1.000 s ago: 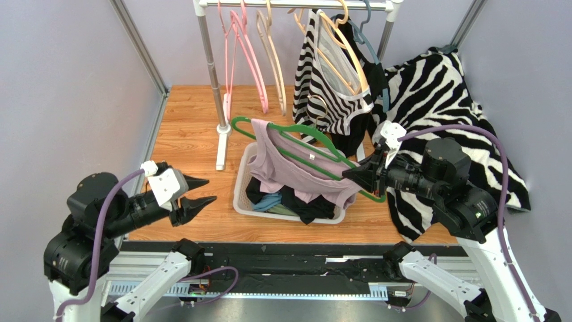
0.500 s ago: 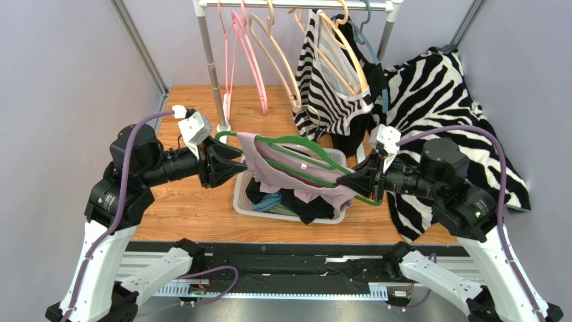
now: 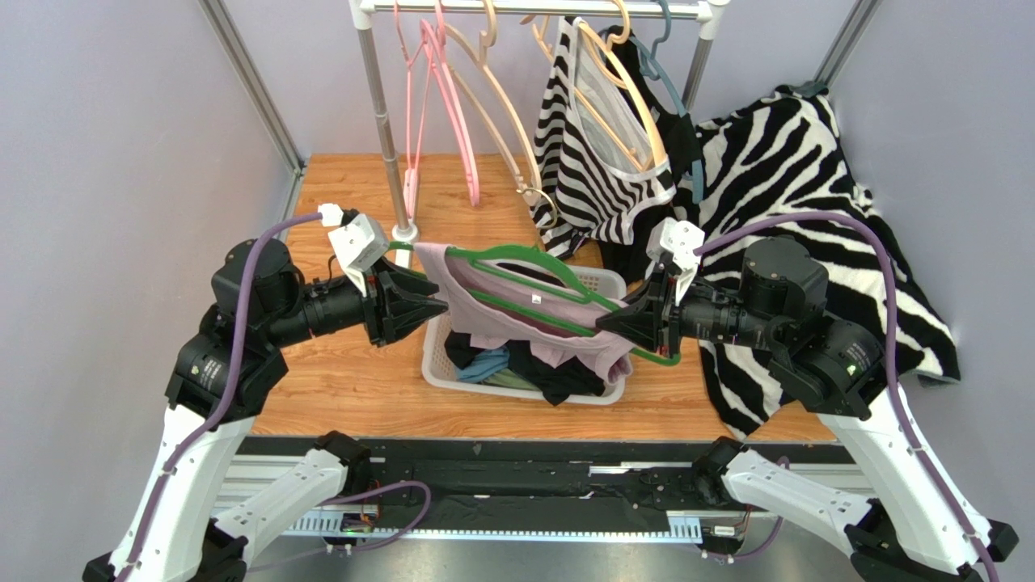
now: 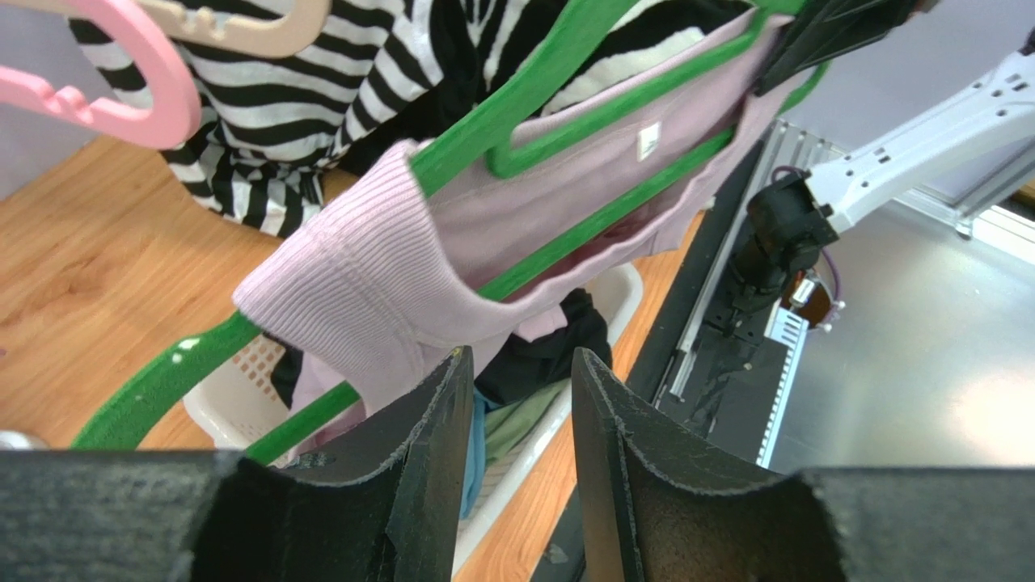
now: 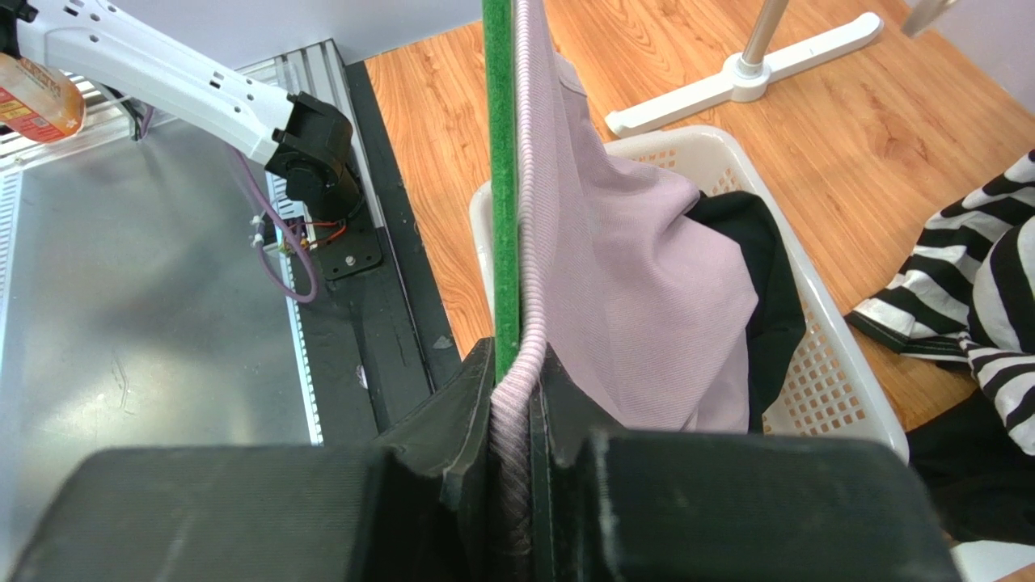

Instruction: Remove the tank top from the hanger

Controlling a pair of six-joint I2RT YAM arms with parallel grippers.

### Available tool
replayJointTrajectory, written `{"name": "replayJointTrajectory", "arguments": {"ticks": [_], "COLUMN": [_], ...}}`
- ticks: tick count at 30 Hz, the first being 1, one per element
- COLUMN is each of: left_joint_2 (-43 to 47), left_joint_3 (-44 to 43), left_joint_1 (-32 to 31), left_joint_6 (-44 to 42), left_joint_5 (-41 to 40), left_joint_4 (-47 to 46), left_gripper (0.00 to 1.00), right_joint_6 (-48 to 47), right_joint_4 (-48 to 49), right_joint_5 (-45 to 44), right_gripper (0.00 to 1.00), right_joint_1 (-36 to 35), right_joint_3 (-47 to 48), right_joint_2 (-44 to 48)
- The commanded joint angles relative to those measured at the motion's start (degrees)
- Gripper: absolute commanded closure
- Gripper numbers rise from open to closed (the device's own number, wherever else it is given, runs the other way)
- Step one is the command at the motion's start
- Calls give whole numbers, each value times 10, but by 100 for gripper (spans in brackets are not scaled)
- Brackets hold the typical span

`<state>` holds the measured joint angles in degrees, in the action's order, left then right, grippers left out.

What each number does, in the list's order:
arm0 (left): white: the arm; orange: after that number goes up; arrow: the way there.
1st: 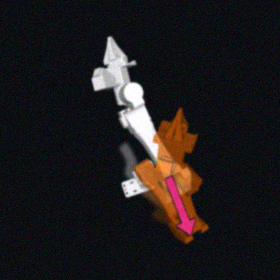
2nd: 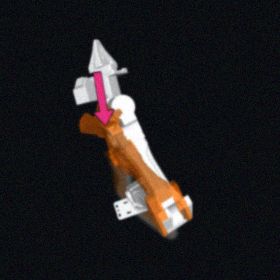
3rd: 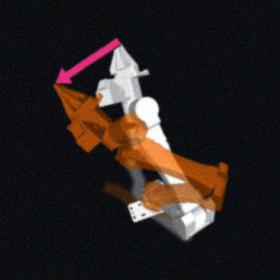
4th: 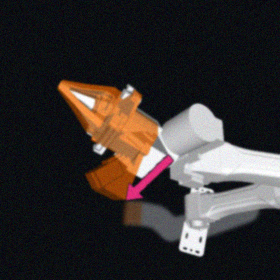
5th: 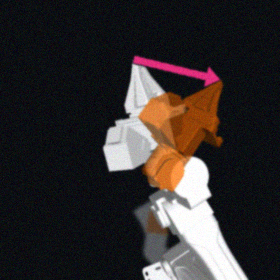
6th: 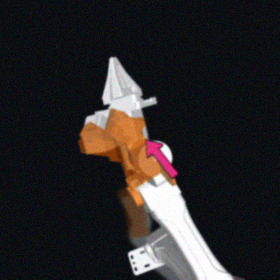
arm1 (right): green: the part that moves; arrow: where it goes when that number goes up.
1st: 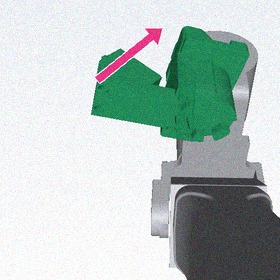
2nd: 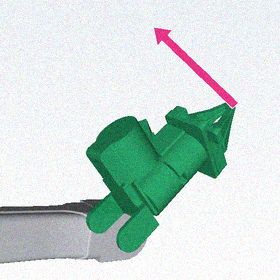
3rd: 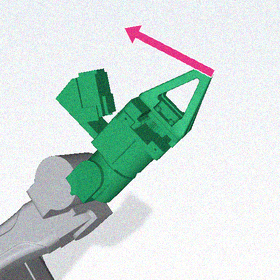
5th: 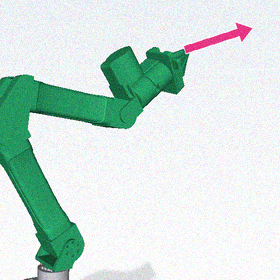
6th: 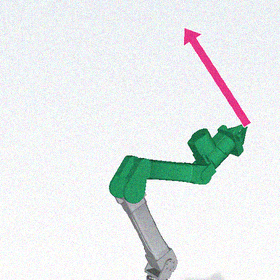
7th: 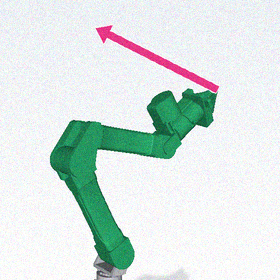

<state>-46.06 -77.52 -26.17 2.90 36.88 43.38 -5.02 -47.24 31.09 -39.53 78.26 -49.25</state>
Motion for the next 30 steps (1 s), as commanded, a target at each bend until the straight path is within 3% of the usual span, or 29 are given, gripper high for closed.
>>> {"name": "replayJointTrajectory", "arguments": {"ticks": [1,6,11,14,20,30], "left_joint_2": [3,-9,-18,-20,-17,19], "left_joint_3": [10,3,8,20,29,-8], "left_joint_1": [-2,-2,-1,-1,1,23], "left_joint_6": [6,41,80,96,102,98], "left_joint_5": [-53,-90,-78,-67,-57,-49], "left_joint_4": [-36,-54,-69,-78,-84,-64], "left_gripper": [57,59,61,82,100,100], "right_joint_6": [-5,-4,-7,-7,-11,-23], "right_joint_4": [46,47,46,49,40,10], "right_joint_5": [-4,-11,-17,-17,-23,-58], "right_gripper": [100,100,100,100,100,100], "right_joint_1": [-10,-20,-26,-28,-29,-29], "right_joint_3": [30,26,23,26,33,30], "right_joint_2": [5,2,1,1,-1,17]}}
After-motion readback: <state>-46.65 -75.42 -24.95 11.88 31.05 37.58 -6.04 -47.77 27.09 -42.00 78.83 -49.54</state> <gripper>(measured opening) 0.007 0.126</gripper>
